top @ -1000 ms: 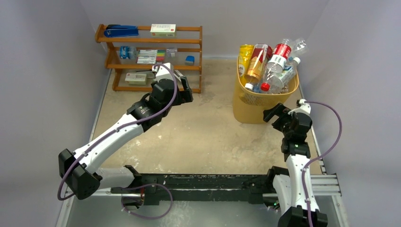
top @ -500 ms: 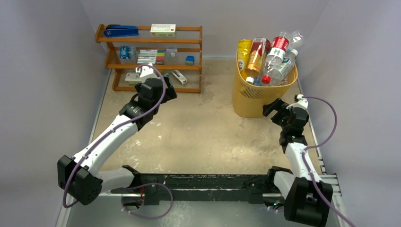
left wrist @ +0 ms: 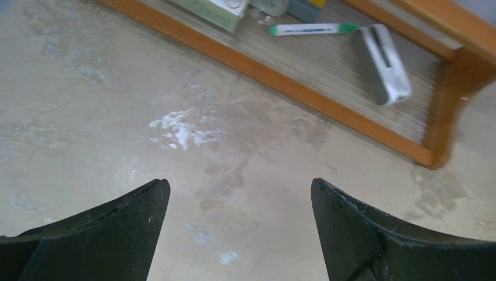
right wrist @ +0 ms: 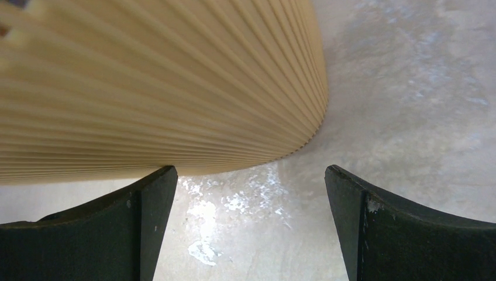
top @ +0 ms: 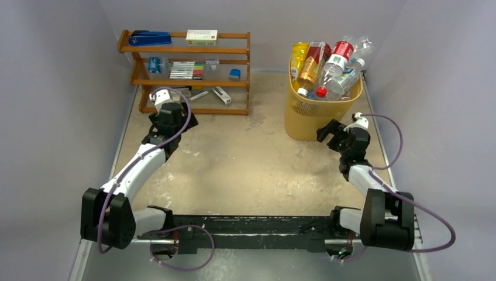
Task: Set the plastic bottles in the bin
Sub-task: Move the trash bin to the center of the board, then reset both arms
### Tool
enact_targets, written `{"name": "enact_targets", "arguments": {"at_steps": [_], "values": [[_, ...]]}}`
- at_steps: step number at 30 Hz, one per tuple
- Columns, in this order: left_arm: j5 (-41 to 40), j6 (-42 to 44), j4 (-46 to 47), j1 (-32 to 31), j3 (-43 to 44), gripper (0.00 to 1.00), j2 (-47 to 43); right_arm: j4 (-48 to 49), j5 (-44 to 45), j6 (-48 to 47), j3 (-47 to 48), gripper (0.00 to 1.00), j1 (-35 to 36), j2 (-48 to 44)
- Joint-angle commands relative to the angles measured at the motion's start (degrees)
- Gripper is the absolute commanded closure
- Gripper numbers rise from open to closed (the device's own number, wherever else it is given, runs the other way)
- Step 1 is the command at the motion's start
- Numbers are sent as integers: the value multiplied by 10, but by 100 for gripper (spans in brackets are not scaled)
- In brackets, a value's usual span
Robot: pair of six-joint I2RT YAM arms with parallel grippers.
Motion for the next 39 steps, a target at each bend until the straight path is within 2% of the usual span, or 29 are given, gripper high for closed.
{"name": "enact_targets", "arguments": {"at_steps": [1,5,10,16,20,25,27,28,35,39], "values": [[30,32,93,48,-36,9,19,74,34,-15,46,0,44,44],[2,61,144,66,-76,9,33,78,49,-19,56,0,57,64],[-53,99,226,79,-118,9,49,59,68,-11,48,0,55,46],[-21,138,331,111,-158,9,92,24,140,-46,66,0,51,1],[13,172,416,123,-193,9,114,46,210,-88,35,0,38,-66],[36,210,564,130,-261,9,151,146,269,-148,-44,0,26,-138],[38,217,551,131,-251,9,158,192,279,-150,-67,0,24,-139],[31,218,576,131,-254,9,167,222,281,-152,-76,0,23,-131],[30,228,598,143,-248,8,185,406,285,-167,-101,0,23,-16],[37,226,732,149,-294,8,219,495,284,-186,-104,0,22,57]]}}
